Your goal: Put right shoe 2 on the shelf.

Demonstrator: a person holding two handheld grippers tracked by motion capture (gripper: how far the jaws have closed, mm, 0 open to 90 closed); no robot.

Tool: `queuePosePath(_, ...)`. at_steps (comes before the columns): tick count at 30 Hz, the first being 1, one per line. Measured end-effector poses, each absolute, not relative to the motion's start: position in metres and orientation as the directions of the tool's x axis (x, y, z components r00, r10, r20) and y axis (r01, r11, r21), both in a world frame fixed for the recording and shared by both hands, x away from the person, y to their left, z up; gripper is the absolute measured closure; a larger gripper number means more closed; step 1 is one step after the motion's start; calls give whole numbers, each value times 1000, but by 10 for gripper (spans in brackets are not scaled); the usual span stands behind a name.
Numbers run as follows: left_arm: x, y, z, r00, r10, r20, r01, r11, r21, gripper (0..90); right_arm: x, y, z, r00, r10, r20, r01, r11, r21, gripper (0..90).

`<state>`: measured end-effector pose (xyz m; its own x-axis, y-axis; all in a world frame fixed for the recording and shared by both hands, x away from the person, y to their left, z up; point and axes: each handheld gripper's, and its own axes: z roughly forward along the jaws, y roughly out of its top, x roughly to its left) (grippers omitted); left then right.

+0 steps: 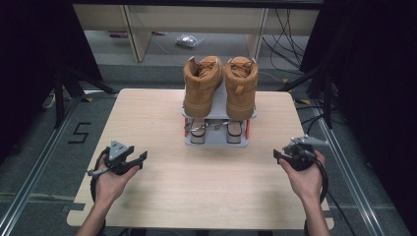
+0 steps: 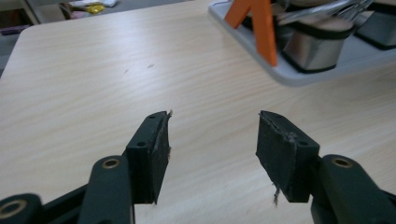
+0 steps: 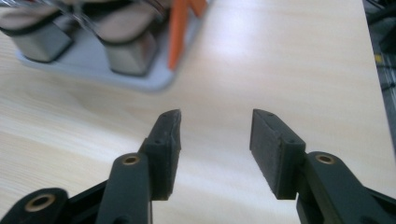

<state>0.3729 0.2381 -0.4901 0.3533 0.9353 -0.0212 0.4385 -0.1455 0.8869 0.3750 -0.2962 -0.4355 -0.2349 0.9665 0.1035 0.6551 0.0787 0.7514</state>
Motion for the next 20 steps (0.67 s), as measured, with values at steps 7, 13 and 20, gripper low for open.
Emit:
queuePosePath(7, 358, 245, -513, 315, 949, -11, 397, -121, 910, 411, 345, -314, -482, -186, 970, 158, 628, -6, 778, 473)
queuePosePath(13, 354, 245, -515, 301, 953, -15, 352, -97, 931, 396, 338, -315, -491, -177, 972, 156, 582, -25, 813, 439)
queuePosePath(20, 350, 241, -517, 309, 951, 11, 323, -116, 939, 365, 336, -311, -496, -183, 974, 137, 527, -20, 850, 401)
